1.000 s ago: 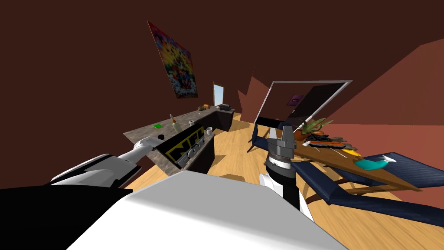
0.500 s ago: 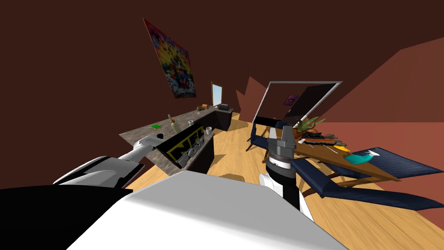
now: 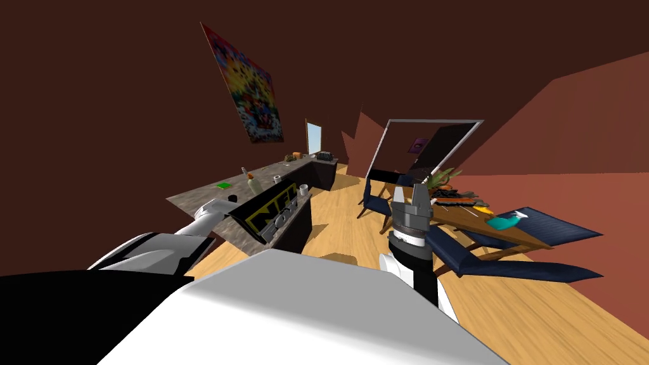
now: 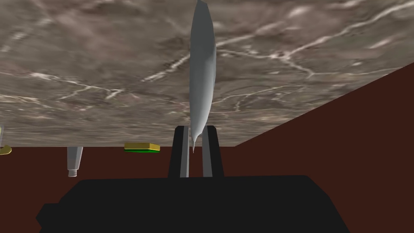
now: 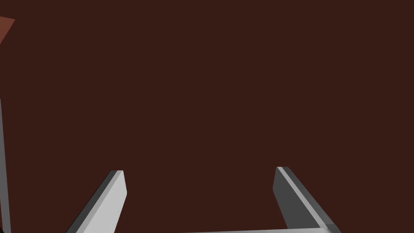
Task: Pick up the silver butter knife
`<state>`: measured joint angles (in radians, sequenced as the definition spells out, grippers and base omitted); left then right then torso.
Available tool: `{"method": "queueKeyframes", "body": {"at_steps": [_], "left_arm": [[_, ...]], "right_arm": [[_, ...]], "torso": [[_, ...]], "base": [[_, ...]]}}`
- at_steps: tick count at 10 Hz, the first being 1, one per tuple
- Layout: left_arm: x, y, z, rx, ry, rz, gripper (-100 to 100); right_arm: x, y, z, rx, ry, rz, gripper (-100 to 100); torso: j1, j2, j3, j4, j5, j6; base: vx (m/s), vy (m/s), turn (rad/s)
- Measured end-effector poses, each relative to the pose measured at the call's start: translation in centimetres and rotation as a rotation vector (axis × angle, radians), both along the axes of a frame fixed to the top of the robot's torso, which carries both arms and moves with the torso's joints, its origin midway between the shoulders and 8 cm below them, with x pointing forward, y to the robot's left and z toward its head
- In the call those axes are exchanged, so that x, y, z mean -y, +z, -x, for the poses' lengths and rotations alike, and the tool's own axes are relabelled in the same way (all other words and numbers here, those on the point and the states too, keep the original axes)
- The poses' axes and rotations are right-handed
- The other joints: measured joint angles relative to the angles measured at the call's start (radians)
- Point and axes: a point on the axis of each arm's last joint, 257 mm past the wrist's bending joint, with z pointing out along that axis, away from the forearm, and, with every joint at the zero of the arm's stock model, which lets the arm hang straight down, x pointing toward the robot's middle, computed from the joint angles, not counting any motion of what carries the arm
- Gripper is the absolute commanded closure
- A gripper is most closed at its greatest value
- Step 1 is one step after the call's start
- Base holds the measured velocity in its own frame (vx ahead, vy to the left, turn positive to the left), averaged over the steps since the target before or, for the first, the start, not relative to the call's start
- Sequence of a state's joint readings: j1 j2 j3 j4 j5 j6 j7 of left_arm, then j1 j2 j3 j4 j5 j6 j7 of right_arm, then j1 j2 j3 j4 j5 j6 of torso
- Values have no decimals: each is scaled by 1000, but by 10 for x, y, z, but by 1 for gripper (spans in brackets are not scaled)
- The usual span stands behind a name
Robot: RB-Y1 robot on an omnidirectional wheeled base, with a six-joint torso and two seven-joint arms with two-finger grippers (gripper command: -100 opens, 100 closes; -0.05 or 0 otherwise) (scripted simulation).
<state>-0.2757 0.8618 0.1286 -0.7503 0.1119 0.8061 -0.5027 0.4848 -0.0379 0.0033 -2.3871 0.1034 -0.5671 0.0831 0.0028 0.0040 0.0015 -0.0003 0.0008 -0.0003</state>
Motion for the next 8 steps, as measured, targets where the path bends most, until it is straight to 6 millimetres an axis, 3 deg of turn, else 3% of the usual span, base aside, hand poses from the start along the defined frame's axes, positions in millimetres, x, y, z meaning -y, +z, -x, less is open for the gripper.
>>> {"method": "queueKeyframes", "body": {"at_steps": [8], "left_arm": [[-7, -5, 25, -21, 74, 15, 100]], "right_arm": [[0, 0, 0, 0, 0, 0, 0]], "torso": [[0, -1, -1, -1, 1, -1]], "base": [[-40, 5, -70]]}}
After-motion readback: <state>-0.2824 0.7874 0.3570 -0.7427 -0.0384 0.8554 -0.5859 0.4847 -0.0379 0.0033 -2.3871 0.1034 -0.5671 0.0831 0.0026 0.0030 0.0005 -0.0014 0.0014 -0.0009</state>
